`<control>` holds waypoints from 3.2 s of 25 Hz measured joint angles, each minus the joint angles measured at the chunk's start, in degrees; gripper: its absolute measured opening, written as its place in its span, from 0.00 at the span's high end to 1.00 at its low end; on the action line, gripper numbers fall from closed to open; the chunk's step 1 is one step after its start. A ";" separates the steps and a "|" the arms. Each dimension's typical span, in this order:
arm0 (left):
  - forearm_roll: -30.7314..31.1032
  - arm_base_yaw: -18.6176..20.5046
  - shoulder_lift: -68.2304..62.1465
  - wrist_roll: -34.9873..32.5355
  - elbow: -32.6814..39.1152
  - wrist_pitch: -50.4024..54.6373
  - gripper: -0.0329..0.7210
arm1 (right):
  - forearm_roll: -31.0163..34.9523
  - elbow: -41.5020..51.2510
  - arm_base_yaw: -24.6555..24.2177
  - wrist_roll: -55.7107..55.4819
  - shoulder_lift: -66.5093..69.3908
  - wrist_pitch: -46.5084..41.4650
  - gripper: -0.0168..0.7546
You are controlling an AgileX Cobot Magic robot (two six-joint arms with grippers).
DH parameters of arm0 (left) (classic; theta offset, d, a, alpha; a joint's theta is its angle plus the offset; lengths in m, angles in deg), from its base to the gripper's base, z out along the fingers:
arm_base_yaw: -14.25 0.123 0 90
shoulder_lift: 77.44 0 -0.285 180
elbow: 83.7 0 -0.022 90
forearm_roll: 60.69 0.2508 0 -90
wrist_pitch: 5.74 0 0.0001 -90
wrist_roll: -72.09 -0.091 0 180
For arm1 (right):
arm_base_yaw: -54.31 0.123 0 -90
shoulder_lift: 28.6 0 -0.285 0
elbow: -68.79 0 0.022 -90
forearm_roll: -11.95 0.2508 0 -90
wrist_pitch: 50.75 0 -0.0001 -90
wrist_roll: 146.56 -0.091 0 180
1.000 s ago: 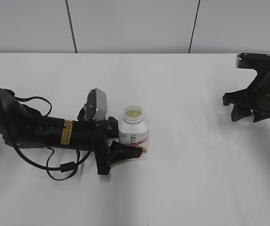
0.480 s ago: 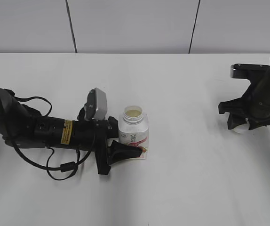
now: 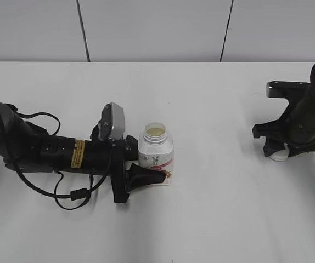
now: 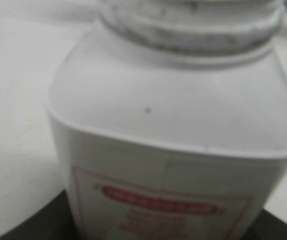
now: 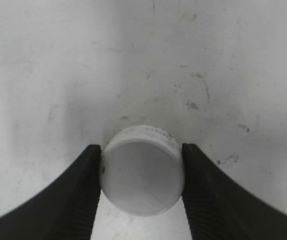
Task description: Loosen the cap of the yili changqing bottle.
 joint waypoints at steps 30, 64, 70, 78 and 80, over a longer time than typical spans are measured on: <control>-2.32 0.00 0.00 0.00 0.00 0.19 0.42 | 2.07 -7.54 0.00 -1.69 -6.98 -12.49 0.30; 4.43 0.06 17.69 9.77 0.00 3.65 0.17 | 2.07 -8.13 0.00 -1.74 -12.96 -14.46 0.30; 6.02 0.06 26.33 19.90 0.00 12.29 0.17 | 2.02 -9.98 0.00 -1.74 -17.75 -14.66 0.30; 2.40 0.00 39.76 30.35 0.05 52.29 0.17 | -0.09 -10.79 0.00 -1.74 -22.58 -14.82 0.30; -0.57 0.07 41.70 31.02 0.05 66.32 0.17 | 0.10 -10.79 0.00 -1.74 -22.97 -14.82 0.30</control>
